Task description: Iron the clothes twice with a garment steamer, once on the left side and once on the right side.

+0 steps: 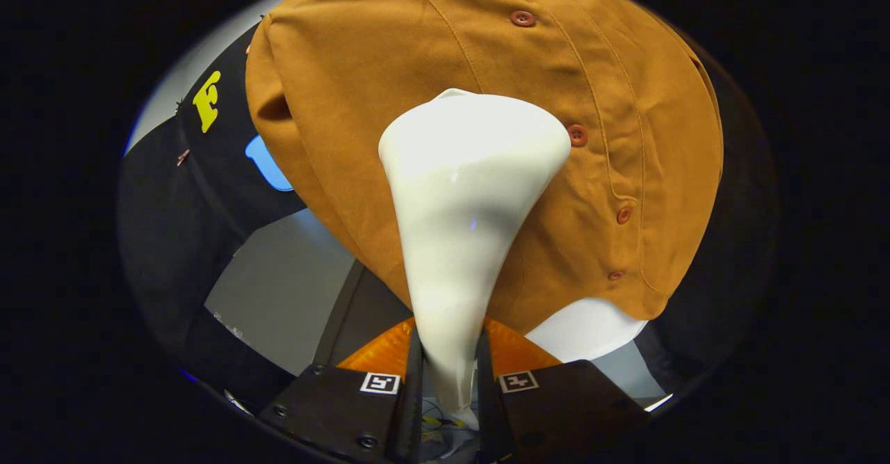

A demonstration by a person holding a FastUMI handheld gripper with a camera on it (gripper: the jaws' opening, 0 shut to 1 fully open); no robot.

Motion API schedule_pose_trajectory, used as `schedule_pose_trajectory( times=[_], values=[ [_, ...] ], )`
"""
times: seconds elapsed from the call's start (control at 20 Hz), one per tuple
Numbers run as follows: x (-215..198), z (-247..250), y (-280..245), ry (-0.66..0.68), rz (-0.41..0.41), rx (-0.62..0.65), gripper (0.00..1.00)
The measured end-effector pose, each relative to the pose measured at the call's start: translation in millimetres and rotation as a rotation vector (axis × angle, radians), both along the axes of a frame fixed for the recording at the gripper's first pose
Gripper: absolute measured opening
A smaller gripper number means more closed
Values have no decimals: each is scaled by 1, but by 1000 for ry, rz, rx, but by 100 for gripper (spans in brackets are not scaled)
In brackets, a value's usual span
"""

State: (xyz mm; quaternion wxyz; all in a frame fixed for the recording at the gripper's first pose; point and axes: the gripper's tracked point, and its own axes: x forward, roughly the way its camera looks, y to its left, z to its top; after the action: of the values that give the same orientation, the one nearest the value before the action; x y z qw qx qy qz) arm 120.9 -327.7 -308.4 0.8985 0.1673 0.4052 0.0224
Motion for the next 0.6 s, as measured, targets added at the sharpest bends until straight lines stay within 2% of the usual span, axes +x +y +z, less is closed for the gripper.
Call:
schedule_pose_trajectory(
  times=[0.1,0.3,0.4,0.6],
  values=[
    [-11,8,-9,2,-25,-38,37],
    [-13,72,-37,-139,-57,-110,37],
    [-6,114,-61,-220,-90,-144,37],
    [6,158,-123,-316,-165,-190,37]
  ],
)
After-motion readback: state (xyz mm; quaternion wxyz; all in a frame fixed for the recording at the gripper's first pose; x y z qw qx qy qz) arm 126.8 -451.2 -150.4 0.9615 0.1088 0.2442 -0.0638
